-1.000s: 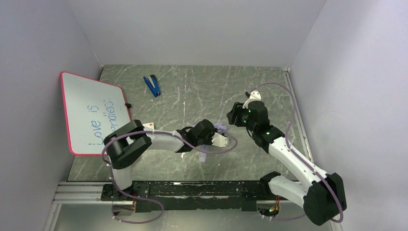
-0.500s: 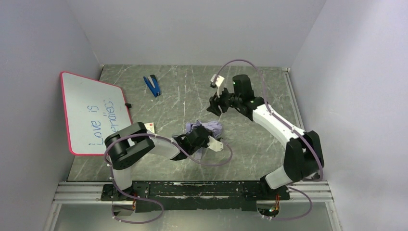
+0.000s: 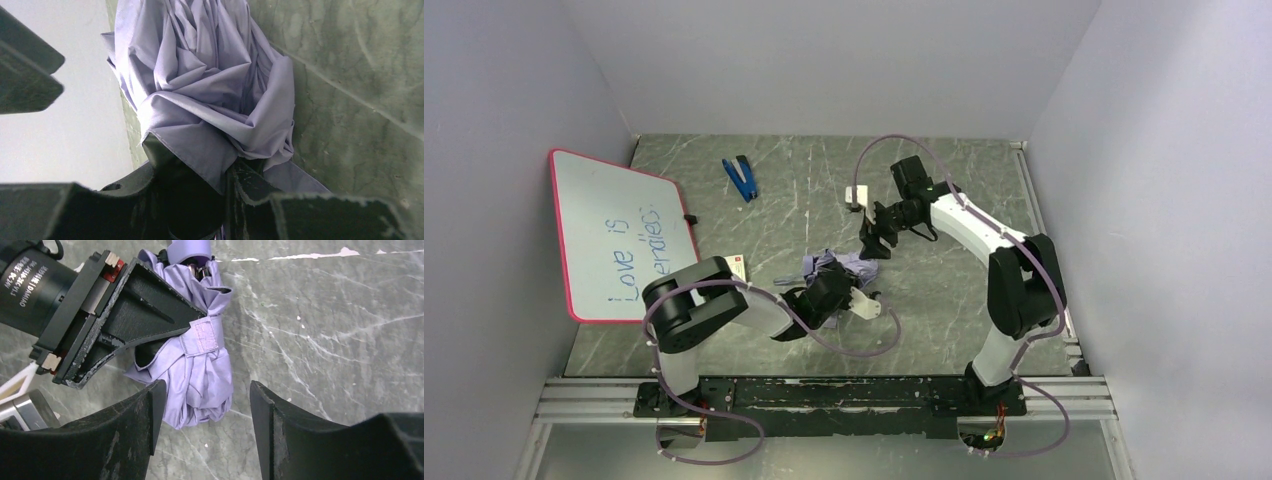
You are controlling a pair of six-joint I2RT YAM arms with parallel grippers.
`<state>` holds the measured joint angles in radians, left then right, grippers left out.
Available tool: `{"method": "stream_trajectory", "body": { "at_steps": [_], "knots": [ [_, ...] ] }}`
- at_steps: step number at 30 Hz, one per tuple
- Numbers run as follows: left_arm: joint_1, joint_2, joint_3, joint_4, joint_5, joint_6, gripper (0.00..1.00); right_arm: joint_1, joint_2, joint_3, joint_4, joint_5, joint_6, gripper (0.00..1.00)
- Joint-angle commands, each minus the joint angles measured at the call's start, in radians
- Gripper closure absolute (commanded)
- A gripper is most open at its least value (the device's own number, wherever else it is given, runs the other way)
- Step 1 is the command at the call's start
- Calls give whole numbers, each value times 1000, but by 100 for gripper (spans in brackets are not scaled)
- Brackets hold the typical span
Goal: Put away the umbrella
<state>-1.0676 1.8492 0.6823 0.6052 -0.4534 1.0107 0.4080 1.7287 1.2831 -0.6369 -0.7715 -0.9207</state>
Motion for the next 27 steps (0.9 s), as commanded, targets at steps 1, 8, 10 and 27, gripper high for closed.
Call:
{"method": "stream_trajectory", "body": {
  "at_steps": [1, 8, 10, 27],
  "knots": [
    [1, 60, -75, -203, -44, 28, 95, 4, 28, 31, -44, -52, -105, 34],
    [-6, 53, -85, -187, -41, 32, 95, 49, 97, 72, -53, -2, -118, 34],
    [-11, 50, -88, -185, -38, 34, 95, 58, 126, 94, -57, 4, -117, 34],
    [-18, 49, -95, -115, -67, 25, 95, 109, 368, 202, -230, 92, -142, 39]
  ]
}}
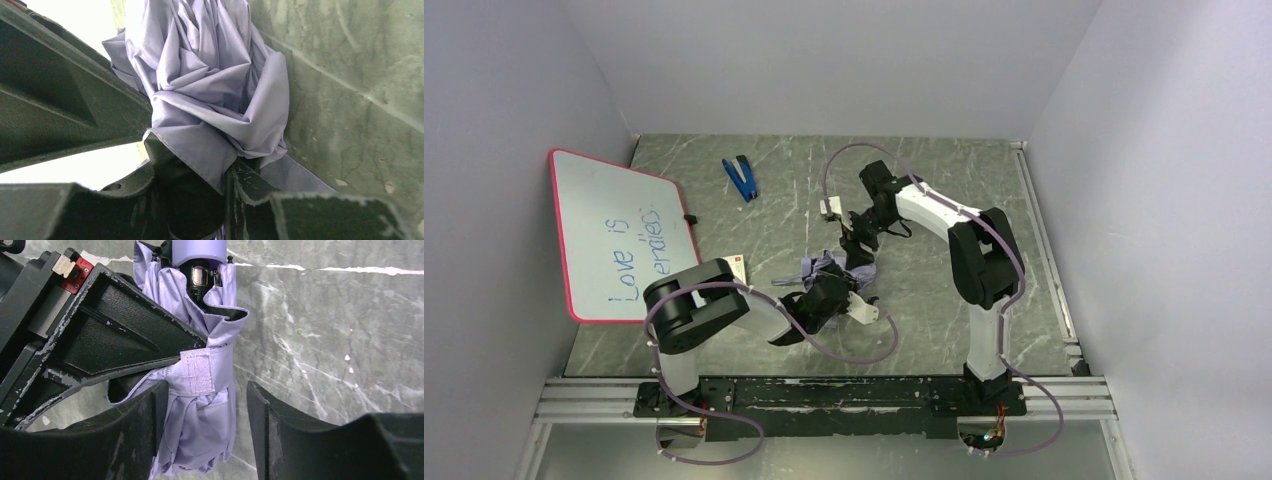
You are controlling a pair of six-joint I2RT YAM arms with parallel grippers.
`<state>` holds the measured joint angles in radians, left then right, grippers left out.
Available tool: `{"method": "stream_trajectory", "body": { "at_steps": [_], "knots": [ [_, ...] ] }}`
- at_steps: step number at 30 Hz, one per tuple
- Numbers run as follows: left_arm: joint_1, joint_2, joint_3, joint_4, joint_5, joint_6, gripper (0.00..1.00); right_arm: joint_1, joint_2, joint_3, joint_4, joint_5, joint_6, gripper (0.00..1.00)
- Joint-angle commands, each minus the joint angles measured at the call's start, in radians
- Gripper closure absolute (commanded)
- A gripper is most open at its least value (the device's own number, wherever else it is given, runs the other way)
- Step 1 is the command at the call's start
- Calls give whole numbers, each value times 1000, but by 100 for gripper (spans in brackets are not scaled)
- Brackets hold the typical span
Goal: Put away the umbrella
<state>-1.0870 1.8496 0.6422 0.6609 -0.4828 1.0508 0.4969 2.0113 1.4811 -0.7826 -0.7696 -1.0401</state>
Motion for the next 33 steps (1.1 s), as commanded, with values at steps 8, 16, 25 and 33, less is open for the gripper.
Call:
{"method": "stream_trajectory", "body": {
  "at_steps": [8, 16, 25, 33],
  "knots": [
    [2, 10, -45, -94, -91, -36, 70, 34, 153, 4, -92, 199, 76, 69],
    [0, -110, -8, -195, -70, -119, 4, 39, 115, -78, 17, 262, 137, 72],
    [-23, -403, 9, -397, 46, -335, 3, 39, 66, -128, 102, 312, 165, 74],
    [-22, -852, -60, -509, 238, -614, 10, 58, -19, -238, 236, 411, 212, 74]
  ]
}}
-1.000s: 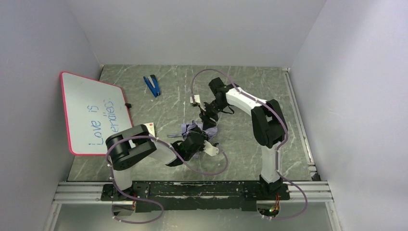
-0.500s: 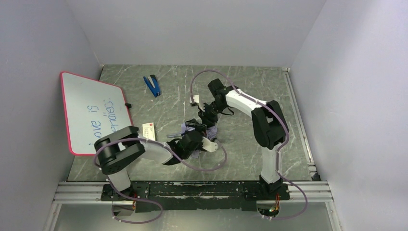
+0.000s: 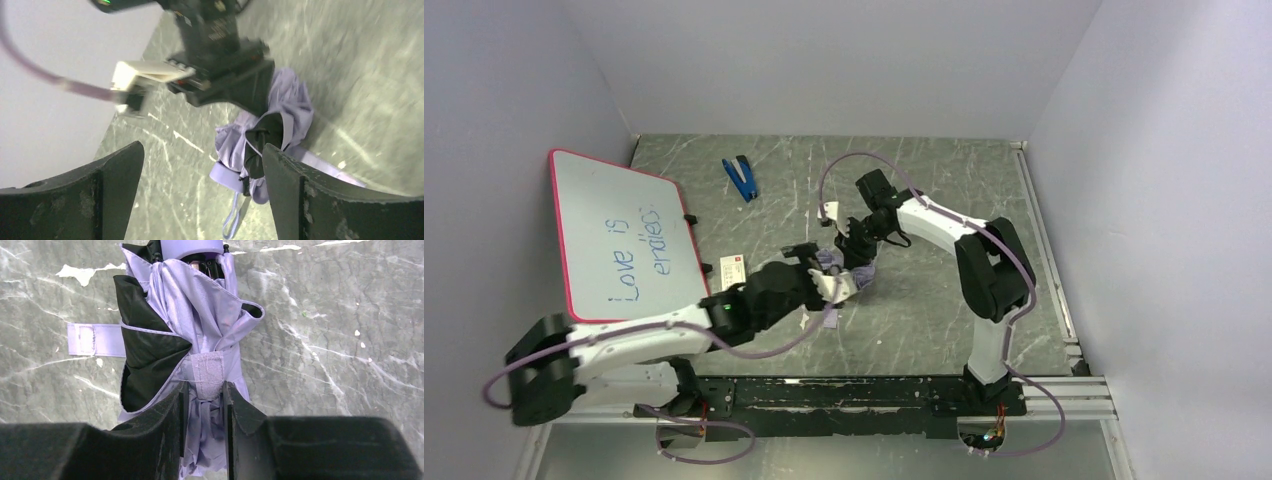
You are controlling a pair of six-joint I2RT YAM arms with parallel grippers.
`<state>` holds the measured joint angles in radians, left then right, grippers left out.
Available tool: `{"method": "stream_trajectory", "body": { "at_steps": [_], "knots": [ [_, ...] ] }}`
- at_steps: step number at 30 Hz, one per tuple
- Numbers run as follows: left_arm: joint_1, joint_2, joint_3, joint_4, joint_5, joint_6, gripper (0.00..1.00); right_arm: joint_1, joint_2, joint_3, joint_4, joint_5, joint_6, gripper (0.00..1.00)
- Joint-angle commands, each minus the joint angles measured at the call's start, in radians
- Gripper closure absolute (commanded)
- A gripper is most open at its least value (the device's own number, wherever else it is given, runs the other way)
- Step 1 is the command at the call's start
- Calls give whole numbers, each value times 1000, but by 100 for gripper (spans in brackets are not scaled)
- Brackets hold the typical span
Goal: Put away the umbrella
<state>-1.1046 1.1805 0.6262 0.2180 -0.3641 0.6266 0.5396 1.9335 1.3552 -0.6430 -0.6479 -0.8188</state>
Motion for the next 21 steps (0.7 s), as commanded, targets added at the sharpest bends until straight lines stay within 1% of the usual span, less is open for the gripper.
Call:
{"method": "stream_trajectory", "body": {
  "at_steps": [1, 4, 6, 7, 10, 13, 16, 18, 21],
  "knots": [
    [-3, -225, -54, -61, 109, -221, 9, 23, 44, -132, 119, 308, -2, 75],
    [20, -322, -70, -41, 24, -319, 8, 54, -7, -202, 178, 351, 16, 75],
    [79, -353, -59, -44, -23, -413, 9, 89, -49, -259, 224, 387, 28, 75],
    [147, -358, -45, -57, -24, -473, 9, 103, -65, -284, 239, 406, 33, 76],
    [335, -351, -8, -86, 46, -588, 7, 148, -114, -349, 280, 461, 47, 75],
    [469, -303, 34, -88, 138, -667, 6, 193, -158, -407, 311, 513, 58, 75],
    [533, -207, 107, -112, 207, -672, 5, 241, -201, -469, 368, 564, 80, 76],
    [560, -135, 155, -125, 244, -666, 4, 280, -227, -517, 404, 588, 89, 76],
    [593, -37, 219, -142, 341, -640, 5, 331, -259, -584, 452, 624, 102, 76]
  ]
}}
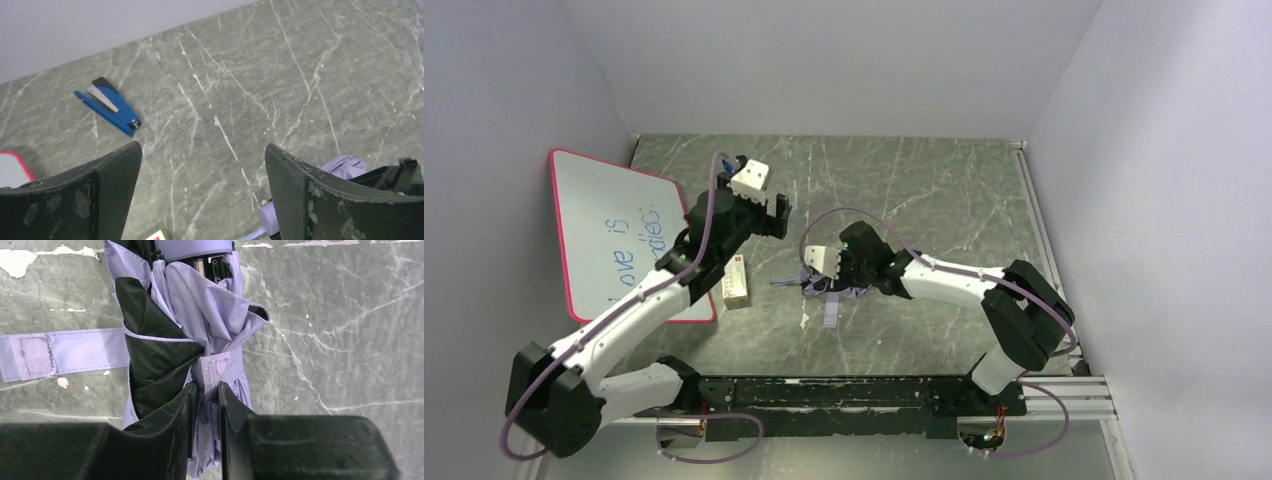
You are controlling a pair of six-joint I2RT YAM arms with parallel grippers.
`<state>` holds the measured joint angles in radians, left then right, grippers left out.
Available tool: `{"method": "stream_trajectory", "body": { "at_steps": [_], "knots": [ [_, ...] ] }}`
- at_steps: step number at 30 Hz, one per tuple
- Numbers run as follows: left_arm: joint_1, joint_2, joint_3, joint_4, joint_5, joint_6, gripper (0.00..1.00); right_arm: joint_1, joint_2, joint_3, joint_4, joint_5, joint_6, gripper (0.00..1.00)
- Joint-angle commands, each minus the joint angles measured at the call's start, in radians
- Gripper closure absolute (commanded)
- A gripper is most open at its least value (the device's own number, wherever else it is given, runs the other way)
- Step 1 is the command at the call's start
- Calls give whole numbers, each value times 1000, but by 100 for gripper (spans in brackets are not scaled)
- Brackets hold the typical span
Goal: Put away the umbrella
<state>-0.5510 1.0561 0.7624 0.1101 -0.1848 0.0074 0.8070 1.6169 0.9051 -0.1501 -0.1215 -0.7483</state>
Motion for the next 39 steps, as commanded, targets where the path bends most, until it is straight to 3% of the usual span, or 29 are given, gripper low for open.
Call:
{"method": "stream_trajectory", "body": {
  "at_steps": [1, 11, 17, 19, 26, 32, 39],
  "knots": [
    [44, 132, 108, -47, 198, 8, 5, 78, 51, -151, -32, 108, 36, 76],
    [51, 493, 383, -378, 548, 278, 13, 205, 11, -263, 52, 259, 54, 78],
    [49, 646, 470, -536, 785, 392, 14, 266, -24, -328, 88, 301, 64, 79],
    [47, 689, 498, -601, 861, 444, 20, 286, -40, -349, 99, 317, 63, 79],
    [-17, 745, 503, -692, 927, 577, 21, 314, -71, -390, 117, 339, 68, 79],
    [-44, 789, 520, -739, 1007, 603, 20, 325, -70, -397, 124, 343, 78, 79],
    [-86, 822, 504, -791, 1008, 637, 18, 329, -74, -399, 124, 344, 83, 79]
  ]
}}
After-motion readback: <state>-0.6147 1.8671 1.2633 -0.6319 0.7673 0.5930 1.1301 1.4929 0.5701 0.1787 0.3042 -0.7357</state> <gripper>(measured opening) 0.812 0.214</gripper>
